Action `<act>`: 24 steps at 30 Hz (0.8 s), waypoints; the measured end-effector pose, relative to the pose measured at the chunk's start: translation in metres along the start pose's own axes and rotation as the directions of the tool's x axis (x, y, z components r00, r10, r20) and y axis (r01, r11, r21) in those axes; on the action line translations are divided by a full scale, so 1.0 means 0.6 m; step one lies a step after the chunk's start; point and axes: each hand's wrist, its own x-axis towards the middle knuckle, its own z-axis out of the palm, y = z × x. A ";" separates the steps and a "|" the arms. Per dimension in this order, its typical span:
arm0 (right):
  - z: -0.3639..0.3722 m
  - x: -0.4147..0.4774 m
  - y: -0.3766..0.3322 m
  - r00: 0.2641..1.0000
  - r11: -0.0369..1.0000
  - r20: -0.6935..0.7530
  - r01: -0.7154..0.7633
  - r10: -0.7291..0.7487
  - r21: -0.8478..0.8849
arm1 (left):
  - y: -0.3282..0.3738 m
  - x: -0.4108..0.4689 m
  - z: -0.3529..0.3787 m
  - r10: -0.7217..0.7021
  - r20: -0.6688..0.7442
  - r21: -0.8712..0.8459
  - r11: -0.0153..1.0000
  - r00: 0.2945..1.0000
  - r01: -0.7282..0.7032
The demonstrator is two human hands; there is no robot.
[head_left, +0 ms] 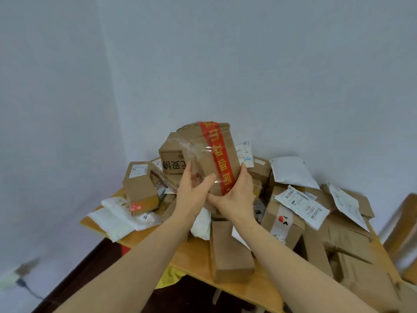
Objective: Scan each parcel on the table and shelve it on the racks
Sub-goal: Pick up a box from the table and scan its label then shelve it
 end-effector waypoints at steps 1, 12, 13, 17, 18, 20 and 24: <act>0.007 -0.012 -0.004 0.999 0.999 -0.013 0.033 -0.033 -0.012 | 0.002 -0.009 0.001 0.016 0.021 -0.006 1.000 1.000 -0.015; 0.039 -0.066 0.042 0.837 0.814 0.086 0.494 -0.540 0.306 | 0.000 -0.041 -0.022 0.244 -0.360 0.325 0.938 0.901 -0.125; 0.033 -0.064 0.047 0.827 0.816 0.137 0.486 -0.545 0.311 | -0.007 -0.039 -0.024 0.248 -0.355 0.340 0.932 0.901 -0.123; 0.006 -0.041 0.054 0.866 0.869 0.256 0.318 -0.429 0.379 | -0.027 -0.038 -0.036 0.269 -0.343 0.352 0.925 0.900 -0.142; 0.001 -0.029 0.051 0.919 0.893 0.246 0.189 -0.307 0.409 | -0.030 -0.039 -0.039 0.282 -0.333 0.355 0.922 0.900 -0.158; -0.012 0.000 0.044 0.948 0.881 0.312 -0.199 0.062 0.429 | -0.028 -0.047 -0.039 0.297 -0.318 0.359 0.917 0.900 -0.175; -0.024 0.008 0.076 0.616 0.479 0.692 -0.769 0.376 0.424 | -0.033 -0.053 -0.030 0.258 -0.328 0.201 0.959 0.909 -0.200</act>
